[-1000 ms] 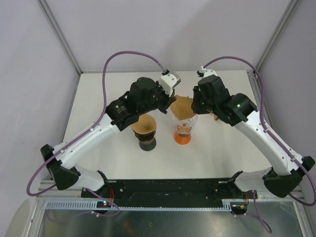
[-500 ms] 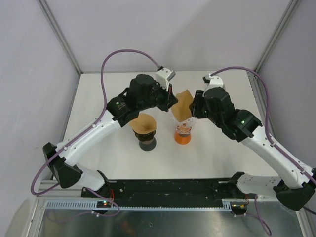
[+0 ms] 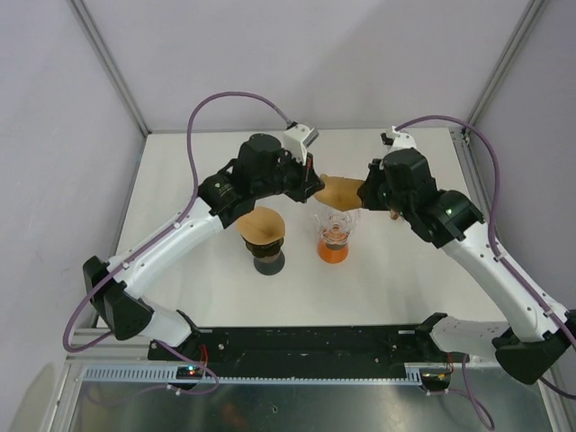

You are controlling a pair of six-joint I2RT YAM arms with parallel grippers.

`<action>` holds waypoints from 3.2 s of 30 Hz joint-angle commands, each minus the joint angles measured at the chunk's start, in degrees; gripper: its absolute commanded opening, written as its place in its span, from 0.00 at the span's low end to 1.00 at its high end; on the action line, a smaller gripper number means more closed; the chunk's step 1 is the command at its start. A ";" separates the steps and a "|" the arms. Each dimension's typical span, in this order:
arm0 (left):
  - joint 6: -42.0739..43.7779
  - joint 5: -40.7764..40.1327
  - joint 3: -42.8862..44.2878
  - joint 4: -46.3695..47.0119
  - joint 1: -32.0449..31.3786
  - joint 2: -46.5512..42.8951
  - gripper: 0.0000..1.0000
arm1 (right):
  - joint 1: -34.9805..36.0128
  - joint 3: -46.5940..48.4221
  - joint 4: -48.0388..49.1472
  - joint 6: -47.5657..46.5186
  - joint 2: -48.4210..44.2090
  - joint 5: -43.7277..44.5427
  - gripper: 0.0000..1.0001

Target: Place the coffee filter in the dripper

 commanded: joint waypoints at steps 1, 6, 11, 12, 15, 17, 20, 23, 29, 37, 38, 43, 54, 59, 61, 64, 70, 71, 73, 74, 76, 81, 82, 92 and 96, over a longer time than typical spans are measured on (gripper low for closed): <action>-1.51 2.33 -1.97 0.86 0.52 2.07 0.00 | -2.90 5.89 -7.62 -2.25 3.94 -5.62 0.00; -1.95 4.11 -3.44 0.78 0.64 3.15 0.00 | -4.10 9.17 -11.70 -4.09 8.07 -9.41 0.00; -2.50 6.68 -5.74 0.11 0.91 2.77 0.00 | -4.78 10.51 -14.31 -5.17 10.14 -11.03 0.00; -2.55 6.99 -5.93 0.08 0.94 2.75 0.00 | -4.91 10.60 -14.46 -5.32 10.49 -11.35 0.00; -2.53 7.38 -6.19 -0.23 1.03 2.88 0.00 | -5.51 10.79 -14.38 -5.88 11.72 -12.41 0.00; -2.35 7.45 -6.32 -0.39 1.05 2.94 0.00 | -6.26 10.58 -13.87 -6.39 12.53 -13.15 0.00; -1.73 7.52 -6.34 -0.67 1.22 3.56 0.01 | -7.47 10.18 -12.70 -7.15 13.68 -14.34 0.00; -1.24 7.38 -5.91 -0.90 1.75 4.42 0.05 | -7.96 9.43 -11.21 -7.50 14.26 -15.47 0.00; -0.87 8.29 -5.17 -1.33 2.54 5.85 0.16 | -8.32 8.87 -9.40 -7.75 14.48 -15.16 0.07; 0.01 8.08 -4.48 -1.51 2.61 5.70 0.22 | -8.27 7.77 -8.38 -8.38 15.55 -14.67 0.21; 0.15 7.99 -4.56 -1.52 2.58 5.62 0.24 | -8.24 7.74 -8.33 -8.51 15.66 -14.44 0.23; 1.18 7.54 -4.16 -1.55 2.59 5.40 0.36 | -7.79 7.33 -7.72 -9.22 15.98 -12.95 0.29; 2.44 9.07 -1.60 -1.43 2.52 4.49 0.54 | -7.50 7.43 -7.77 -10.48 15.04 -11.80 0.36; 2.99 9.27 -1.35 -1.43 2.51 3.86 0.55 | -7.26 7.23 -7.95 -10.83 15.08 -11.95 0.37; 3.18 9.00 -1.44 -1.46 2.47 3.61 0.55 | -7.15 7.23 -8.00 -10.90 15.11 -12.00 0.38; 3.52 8.29 -1.61 -1.37 2.53 3.07 0.56 | -6.96 7.30 -7.99 -11.14 14.87 -11.95 0.41; 4.16 7.65 -2.10 -1.39 2.57 2.25 0.63 | -6.21 7.77 -8.56 -11.84 14.27 -11.22 0.45; 4.24 7.73 -2.18 -1.37 2.56 2.23 0.64 | -5.94 8.00 -8.55 -12.09 14.09 -10.92 0.45; 4.31 7.84 -2.18 -1.40 2.61 2.15 0.66 | -5.20 9.05 -8.43 -12.66 13.61 -9.97 0.47; 4.36 7.88 -2.09 -1.37 2.62 2.13 0.66 | -4.81 9.56 -8.40 -12.98 13.23 -9.28 0.48; 4.45 7.90 -1.84 -1.37 2.61 2.01 0.68 | -4.08 10.60 -8.07 -13.64 12.54 -7.80 0.52; 4.58 7.91 -1.57 -1.40 2.55 1.39 0.72 | -2.78 13.24 -7.79 -15.13 11.49 -4.87 0.58; 4.59 8.00 -1.56 -1.41 2.59 1.22 0.73 | -2.37 13.68 -7.86 -15.40 11.38 -3.96 0.59; 5.23 8.58 -1.79 -1.42 4.89 -1.55 0.84 | -0.12 11.17 -7.05 -14.43 11.26 -6.86 0.04; 5.38 9.35 -2.80 -1.38 9.17 -3.78 0.86 | 1.16 8.71 -7.54 -14.34 13.58 -10.42 0.00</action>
